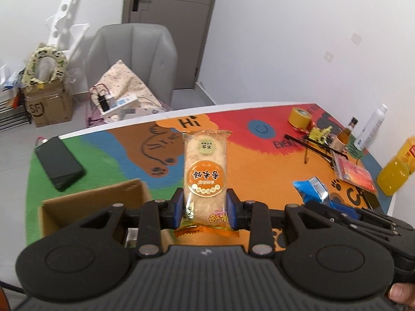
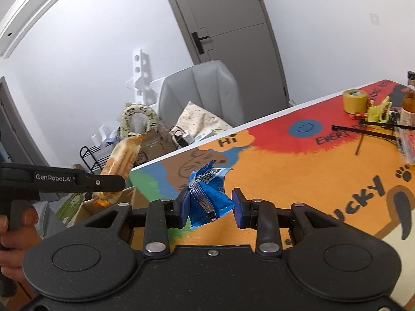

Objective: Organize snacks
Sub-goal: 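Carry both packets over the cardboard box and open both tools to drop them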

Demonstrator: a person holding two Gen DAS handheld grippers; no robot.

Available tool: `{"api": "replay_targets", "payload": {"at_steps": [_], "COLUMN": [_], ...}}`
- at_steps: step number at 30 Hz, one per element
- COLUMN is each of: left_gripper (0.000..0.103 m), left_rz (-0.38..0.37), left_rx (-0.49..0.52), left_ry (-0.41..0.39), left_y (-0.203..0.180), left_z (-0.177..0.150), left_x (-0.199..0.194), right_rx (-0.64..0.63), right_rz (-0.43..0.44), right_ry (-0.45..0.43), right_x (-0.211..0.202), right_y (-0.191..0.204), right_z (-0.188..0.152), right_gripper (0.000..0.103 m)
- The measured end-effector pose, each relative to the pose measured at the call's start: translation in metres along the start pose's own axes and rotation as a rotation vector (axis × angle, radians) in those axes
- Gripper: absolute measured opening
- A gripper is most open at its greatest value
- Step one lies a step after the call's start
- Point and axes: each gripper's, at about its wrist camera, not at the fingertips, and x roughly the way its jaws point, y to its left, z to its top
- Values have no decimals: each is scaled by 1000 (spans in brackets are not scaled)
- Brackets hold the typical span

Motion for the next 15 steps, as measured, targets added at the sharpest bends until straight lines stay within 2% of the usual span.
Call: {"api": "replay_targets", "payload": {"at_steps": [15], "left_gripper": [32], "left_rz": [79], "left_rx": [-71], "left_ry": [2], "left_y": [62], "left_z": [-17], "left_x": [-31], "right_rx": [-87], "right_rz": [100], "right_ry": [49], "right_x": [19], "right_y": [67], "right_z": [-11], "right_gripper": [32]}}
